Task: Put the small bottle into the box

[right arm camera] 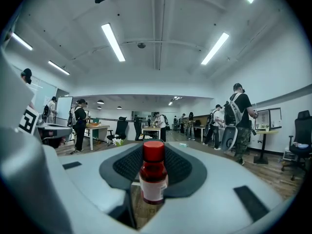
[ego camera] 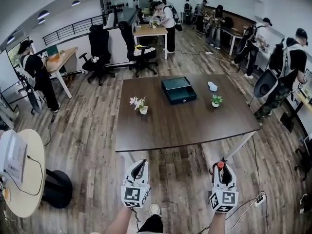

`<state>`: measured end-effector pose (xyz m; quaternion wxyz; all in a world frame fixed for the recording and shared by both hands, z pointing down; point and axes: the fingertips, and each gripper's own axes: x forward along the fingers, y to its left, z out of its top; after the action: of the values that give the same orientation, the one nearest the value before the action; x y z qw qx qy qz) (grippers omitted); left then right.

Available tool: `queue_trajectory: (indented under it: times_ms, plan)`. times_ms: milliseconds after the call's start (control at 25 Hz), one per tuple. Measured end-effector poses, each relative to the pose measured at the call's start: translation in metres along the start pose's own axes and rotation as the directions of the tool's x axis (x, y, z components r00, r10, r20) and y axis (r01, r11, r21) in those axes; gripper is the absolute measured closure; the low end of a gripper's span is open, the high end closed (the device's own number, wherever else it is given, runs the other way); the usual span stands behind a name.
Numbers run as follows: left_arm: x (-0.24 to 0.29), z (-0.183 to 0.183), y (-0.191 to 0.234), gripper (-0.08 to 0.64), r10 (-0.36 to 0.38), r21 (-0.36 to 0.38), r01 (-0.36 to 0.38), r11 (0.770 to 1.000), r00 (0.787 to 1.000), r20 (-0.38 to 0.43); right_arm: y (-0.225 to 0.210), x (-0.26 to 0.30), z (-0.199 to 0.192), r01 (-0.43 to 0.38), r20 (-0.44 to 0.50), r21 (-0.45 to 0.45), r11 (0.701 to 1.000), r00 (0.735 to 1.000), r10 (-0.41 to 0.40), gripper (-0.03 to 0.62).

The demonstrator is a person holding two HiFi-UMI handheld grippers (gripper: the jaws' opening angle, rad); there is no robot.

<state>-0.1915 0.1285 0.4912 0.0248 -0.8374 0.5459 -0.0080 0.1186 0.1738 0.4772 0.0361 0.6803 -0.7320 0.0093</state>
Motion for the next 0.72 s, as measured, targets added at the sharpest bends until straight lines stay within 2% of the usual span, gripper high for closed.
queue_trajectory:
  times_ms: [400,720]
  plan:
    - [0.082,0.027,0.081,0.558,0.014,0.008,-0.014,1.0,0.998,0.067,0.033,0.106,0.042,-0.012,0.049,-0.033,0.999,0.999,0.013,0.46]
    - [0.124,0.034,0.103,0.557,-0.006,0.009,0.006,1.0,0.996,0.094,0.037,0.148,0.049,-0.002,0.064,-0.045,0.999,0.998,0.005,0.46]
